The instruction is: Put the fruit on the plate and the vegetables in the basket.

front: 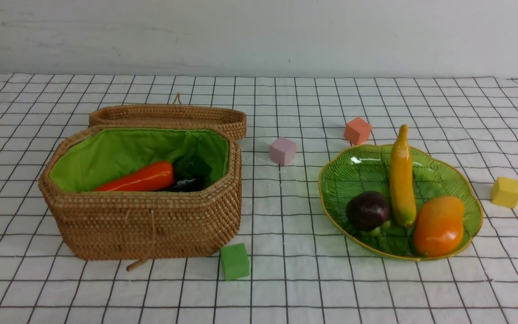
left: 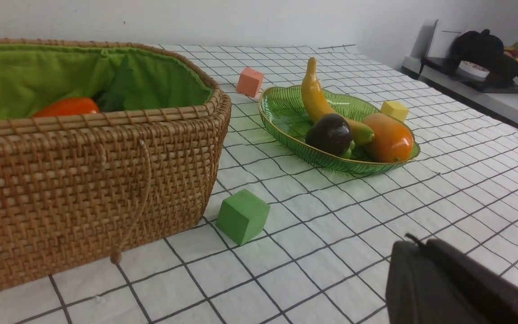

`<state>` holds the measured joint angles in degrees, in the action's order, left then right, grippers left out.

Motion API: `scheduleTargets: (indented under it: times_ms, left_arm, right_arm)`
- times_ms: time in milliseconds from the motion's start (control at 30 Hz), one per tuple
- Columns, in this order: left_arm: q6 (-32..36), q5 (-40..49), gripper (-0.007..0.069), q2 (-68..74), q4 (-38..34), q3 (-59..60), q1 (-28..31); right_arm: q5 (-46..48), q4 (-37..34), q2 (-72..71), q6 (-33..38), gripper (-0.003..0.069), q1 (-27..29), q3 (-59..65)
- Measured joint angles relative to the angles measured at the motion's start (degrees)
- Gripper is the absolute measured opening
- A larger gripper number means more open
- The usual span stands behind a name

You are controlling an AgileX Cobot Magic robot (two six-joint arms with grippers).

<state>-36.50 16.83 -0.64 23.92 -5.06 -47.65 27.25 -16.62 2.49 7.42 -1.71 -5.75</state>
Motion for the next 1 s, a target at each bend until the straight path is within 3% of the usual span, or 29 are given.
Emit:
scheduleTargets:
  times_ms: [133,1000]
  left_arm:
    - [0.0,0.1,0.0007,0.0,0.0,0.0,0.0]
    - [0.0,0.2,0.0029,0.0,0.0,0.0,0.0]
  right_arm:
    - [-4.6,-0.5,-2.9,0.8,-0.0008,0.8,6.5]
    - [-4.7,1.2,-3.0,0.8,-0.0006,0.9,6.6]
